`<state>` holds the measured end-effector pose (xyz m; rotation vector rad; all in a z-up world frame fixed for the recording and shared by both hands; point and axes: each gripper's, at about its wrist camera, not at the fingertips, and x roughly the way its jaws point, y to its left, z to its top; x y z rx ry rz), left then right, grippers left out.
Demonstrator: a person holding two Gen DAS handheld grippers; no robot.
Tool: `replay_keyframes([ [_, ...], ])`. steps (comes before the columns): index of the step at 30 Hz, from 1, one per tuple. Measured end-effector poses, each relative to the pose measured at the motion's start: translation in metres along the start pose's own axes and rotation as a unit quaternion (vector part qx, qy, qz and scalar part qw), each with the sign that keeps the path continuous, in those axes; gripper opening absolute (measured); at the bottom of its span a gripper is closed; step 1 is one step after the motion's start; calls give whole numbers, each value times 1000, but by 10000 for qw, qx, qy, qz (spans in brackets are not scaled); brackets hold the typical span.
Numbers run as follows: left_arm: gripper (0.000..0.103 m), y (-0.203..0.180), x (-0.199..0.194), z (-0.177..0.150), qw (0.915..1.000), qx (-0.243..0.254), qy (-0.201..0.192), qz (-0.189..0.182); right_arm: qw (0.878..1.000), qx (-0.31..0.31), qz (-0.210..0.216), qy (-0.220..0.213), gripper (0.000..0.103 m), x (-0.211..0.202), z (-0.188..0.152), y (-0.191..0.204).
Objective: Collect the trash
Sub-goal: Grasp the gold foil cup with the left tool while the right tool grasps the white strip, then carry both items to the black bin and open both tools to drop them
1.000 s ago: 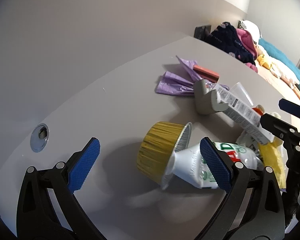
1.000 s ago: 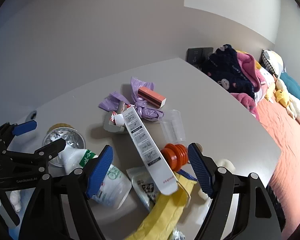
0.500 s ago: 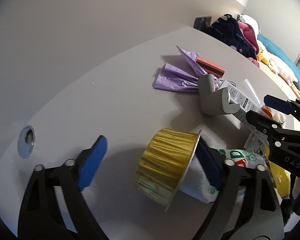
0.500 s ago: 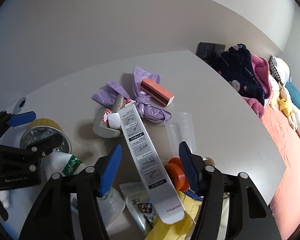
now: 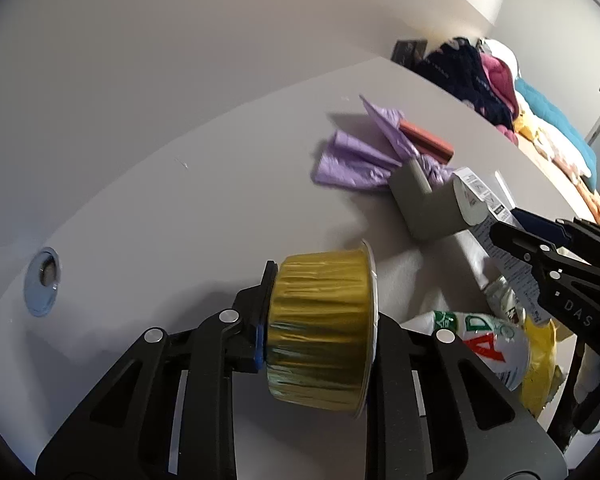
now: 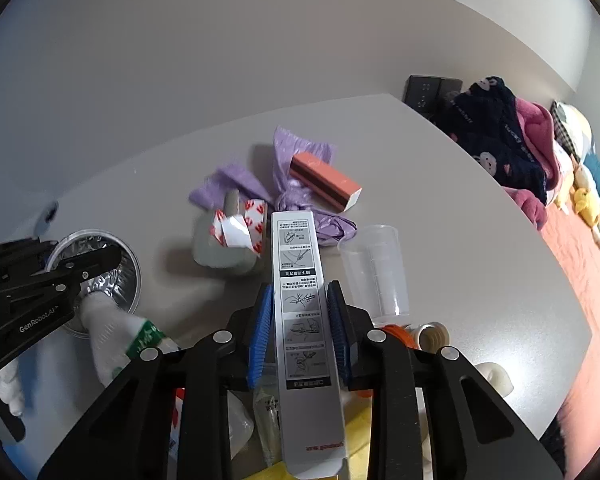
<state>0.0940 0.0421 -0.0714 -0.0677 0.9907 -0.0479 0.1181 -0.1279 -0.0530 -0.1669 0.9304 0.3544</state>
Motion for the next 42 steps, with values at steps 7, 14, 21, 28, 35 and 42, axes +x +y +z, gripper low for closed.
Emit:
replay_keyframes([
  [7,22,2,-24,11,9995,1,-296,96,9989,276,258,-279,29,-21,10,-4],
  [14,22,-7,-49,17,9983,90,-562,88,9976,350,276,-538,29,-48,13,-5],
  [21,22,-28,-69,18,9969,220,-749,-40,9959,453,279,-738,29,-78,8,-15],
  [28,22,-57,-83,13,9953,413,-837,-253,9937,624,232,-905,29,-107,-4,-34],
  [35,22,-96,-92,11,9920,711,-888,-548,9904,863,149,-1072,29,-140,-23,-59],
  [42,22,-140,-99,5,9868,1023,-921,-854,9867,1120,-13,-1175,29,-168,-48,-86],
])
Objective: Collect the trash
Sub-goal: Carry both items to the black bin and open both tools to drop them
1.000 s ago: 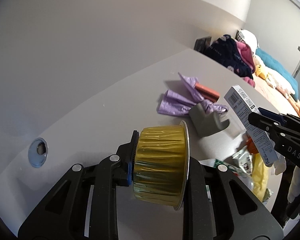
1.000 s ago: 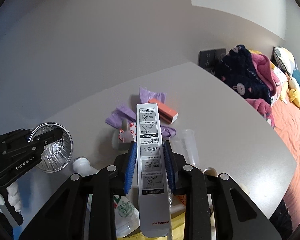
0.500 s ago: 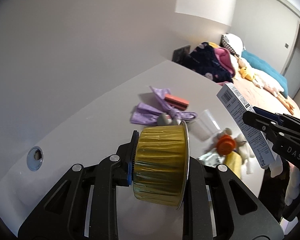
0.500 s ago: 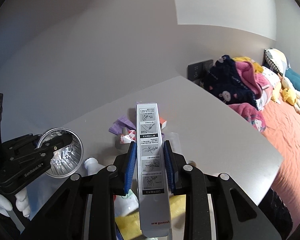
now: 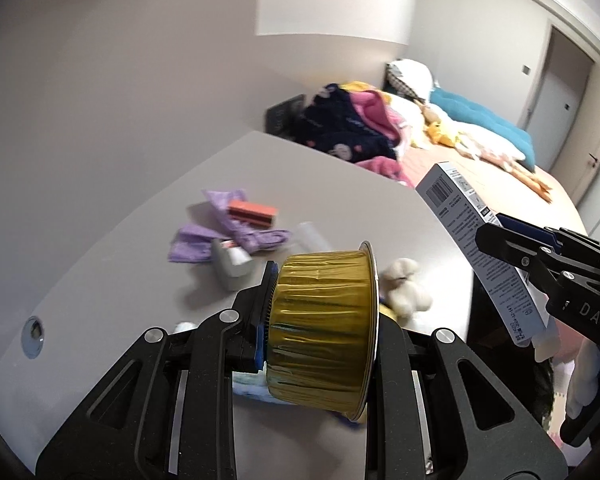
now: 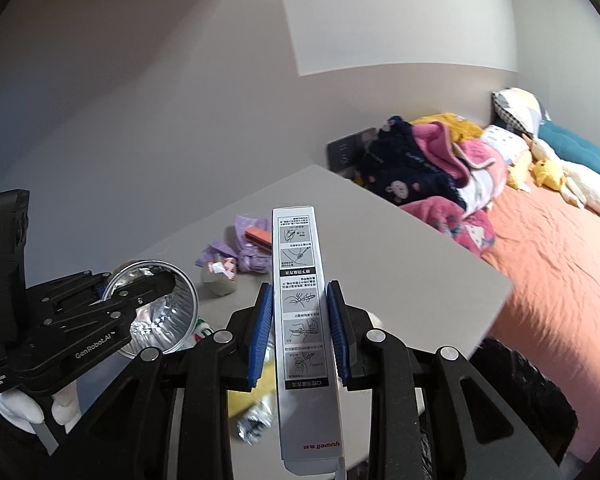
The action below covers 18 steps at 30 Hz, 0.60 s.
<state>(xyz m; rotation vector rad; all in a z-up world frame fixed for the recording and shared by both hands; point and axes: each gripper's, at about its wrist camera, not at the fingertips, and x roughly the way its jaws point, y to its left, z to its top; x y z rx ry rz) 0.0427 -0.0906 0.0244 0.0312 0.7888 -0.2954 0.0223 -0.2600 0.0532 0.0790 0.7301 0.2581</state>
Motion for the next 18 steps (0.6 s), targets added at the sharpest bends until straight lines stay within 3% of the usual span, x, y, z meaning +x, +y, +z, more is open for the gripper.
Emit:
replay_keyframes([
  [11,22,-72,4,3,9968,529,-16,-600,9980,421,-426,-207,29,-45,-22,-53],
  [18,22,-123,5,3,9893,957,13,-1098,9939,724,-734,-386,29,-79,-35,-86],
])
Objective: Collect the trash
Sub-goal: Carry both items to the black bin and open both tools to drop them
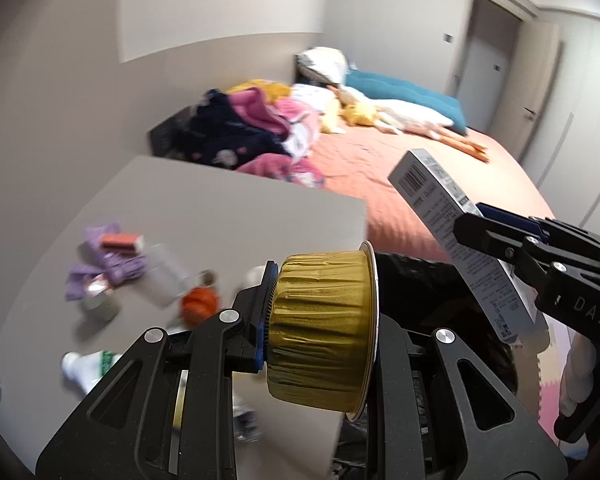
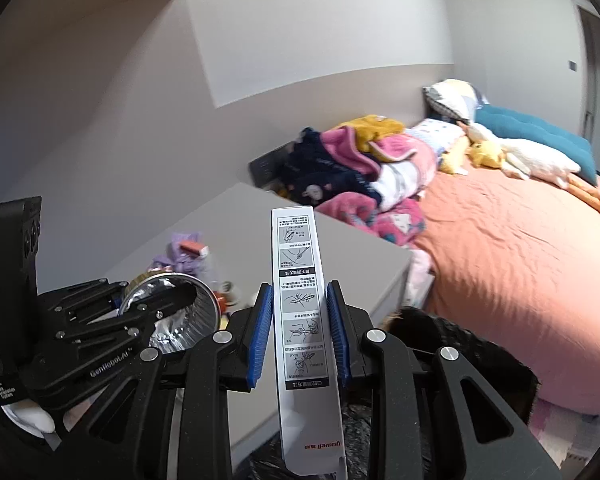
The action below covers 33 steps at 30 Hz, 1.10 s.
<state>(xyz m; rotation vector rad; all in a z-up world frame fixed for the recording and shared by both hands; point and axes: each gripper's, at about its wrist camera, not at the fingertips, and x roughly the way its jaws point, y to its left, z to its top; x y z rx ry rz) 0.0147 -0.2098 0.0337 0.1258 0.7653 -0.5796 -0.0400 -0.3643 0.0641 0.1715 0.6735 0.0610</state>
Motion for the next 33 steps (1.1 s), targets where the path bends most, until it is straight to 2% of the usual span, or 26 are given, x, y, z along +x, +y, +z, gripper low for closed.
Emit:
replay_keyframes([
  [8,22,-47,16,6,9971,444,101,-608,9986,373,-324,-172,29,-29,-7,-40],
  [15,22,-70,25,8,9911,576,248,-1178,9958,660,-550,-324,30,-47,-13,-65],
  [16,38,-75,26,8,9896,610,325,-1265,9951,705,-586,-371,32,-50,-14,-67],
  [17,80,-78,28,8,9891,632,395,-1270,9934,778,-696,-474,47,-54,-14,-71],
  [18,97,-82,28,8,9910,641,419,-1099,9909,838,-881,-570,68,-59,-16,-74],
  [20,96,-88,25,7,9919,728,218,-1020,9861,884,-1215,-707,80,-66,-16,-81],
  [22,96,-93,26,7,9905,871,200,-1048,9853,886,-1268,-725,81,-69,-17,-85],
  [33,96,-85,27,7,9910,816,197,-1044,9860,1115,-1030,-687,82,-67,-18,-93],
])
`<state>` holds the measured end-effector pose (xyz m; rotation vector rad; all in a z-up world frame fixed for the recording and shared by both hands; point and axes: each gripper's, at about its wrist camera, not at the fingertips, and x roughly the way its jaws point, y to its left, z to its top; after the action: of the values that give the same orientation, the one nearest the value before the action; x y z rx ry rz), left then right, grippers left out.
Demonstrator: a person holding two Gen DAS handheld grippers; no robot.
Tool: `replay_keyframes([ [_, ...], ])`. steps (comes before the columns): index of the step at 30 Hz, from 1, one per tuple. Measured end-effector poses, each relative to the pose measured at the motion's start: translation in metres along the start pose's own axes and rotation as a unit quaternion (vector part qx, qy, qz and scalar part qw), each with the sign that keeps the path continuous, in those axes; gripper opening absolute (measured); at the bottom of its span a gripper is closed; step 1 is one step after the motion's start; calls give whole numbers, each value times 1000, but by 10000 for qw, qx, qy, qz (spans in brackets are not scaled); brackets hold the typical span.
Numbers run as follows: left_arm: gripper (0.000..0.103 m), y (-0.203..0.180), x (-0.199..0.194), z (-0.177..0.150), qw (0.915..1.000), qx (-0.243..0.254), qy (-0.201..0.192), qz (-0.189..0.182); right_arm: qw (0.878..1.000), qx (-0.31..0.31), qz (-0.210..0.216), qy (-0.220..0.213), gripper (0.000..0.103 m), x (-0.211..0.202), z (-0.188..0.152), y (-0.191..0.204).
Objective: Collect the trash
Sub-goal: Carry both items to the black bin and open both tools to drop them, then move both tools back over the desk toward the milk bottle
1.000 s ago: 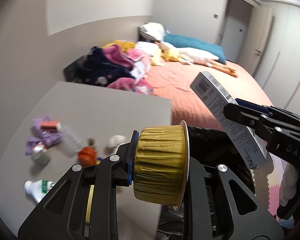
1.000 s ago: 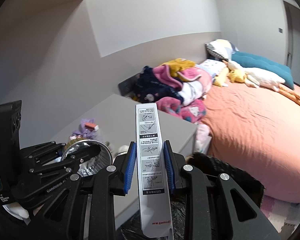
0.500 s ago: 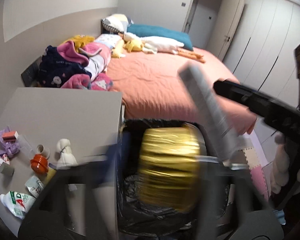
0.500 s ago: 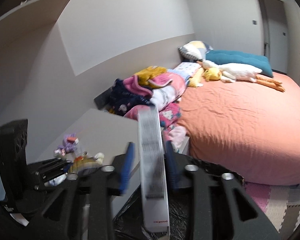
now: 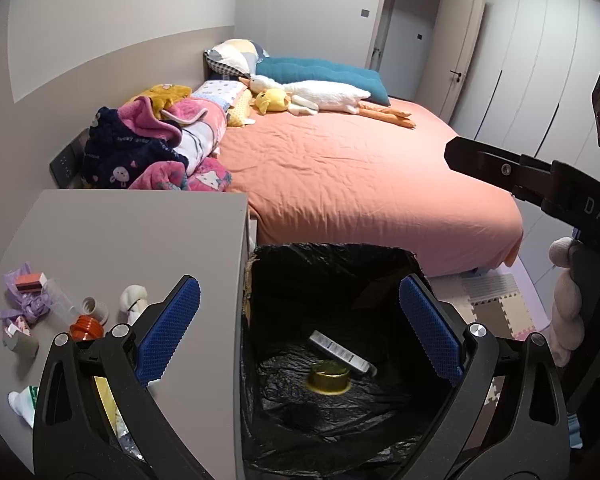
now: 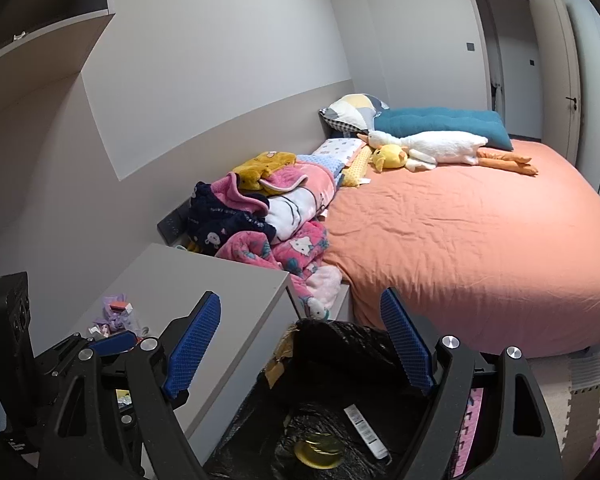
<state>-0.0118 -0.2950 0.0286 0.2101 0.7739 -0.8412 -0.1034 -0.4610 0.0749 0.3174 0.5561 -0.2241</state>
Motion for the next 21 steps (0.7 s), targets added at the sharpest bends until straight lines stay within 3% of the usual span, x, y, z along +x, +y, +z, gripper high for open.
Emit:
replay_keyframes([
  [21,96,69,-37,-36,9945,-770,-40,702,9979,-285,504,293,100,30,-13,65],
])
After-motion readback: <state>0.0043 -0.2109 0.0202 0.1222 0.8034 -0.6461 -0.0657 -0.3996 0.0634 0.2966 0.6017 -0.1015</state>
